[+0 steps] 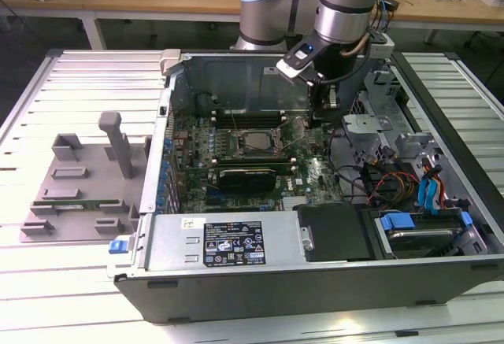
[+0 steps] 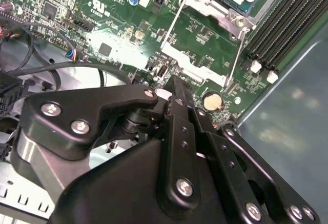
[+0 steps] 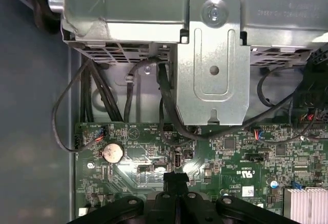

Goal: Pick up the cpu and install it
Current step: 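Close the cpu cover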

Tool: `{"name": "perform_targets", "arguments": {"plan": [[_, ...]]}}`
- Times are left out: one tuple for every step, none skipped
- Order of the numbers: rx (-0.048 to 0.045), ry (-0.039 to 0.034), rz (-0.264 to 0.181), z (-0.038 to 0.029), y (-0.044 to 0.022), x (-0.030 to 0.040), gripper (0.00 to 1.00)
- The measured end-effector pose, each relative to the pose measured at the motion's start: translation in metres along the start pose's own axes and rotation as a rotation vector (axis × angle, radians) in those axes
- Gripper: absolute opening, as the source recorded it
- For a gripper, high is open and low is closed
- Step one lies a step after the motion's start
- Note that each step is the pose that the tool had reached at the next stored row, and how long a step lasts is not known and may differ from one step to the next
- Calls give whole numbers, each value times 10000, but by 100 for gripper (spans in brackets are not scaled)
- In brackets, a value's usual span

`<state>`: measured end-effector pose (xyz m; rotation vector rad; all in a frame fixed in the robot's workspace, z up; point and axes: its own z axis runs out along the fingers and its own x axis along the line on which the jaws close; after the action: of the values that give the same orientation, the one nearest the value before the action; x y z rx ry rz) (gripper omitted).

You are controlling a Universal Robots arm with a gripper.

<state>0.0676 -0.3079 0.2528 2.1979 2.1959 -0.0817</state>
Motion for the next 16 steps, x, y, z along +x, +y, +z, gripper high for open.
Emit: {"name": "perform_targets", "arguments": {"plan": [[0,0,0,0,1,0,11],[0,-1,-1,0,2,0,11],[-24,10,-6,3,2,0,11],[-99,21,-15,9,0,1,11],[-146,24,-18,13,-5,1,11],[-158,25,-17,17,-10,1,11],[-163,25,-17,23,-18,2,11],[-164,22,-17,47,-34,3,11],[-164,24,-17,53,-36,4,11],[-164,23,-18,57,-36,4,11],[-164,22,-18,64,-36,7,11],[-164,23,-16,69,-36,13,11],[-164,24,-16,73,-36,20,11],[-164,23,-17,79,-36,37,11],[-164,23,-17,81,-36,49,11],[-163,23,-17,82,-36,59,11]]}}
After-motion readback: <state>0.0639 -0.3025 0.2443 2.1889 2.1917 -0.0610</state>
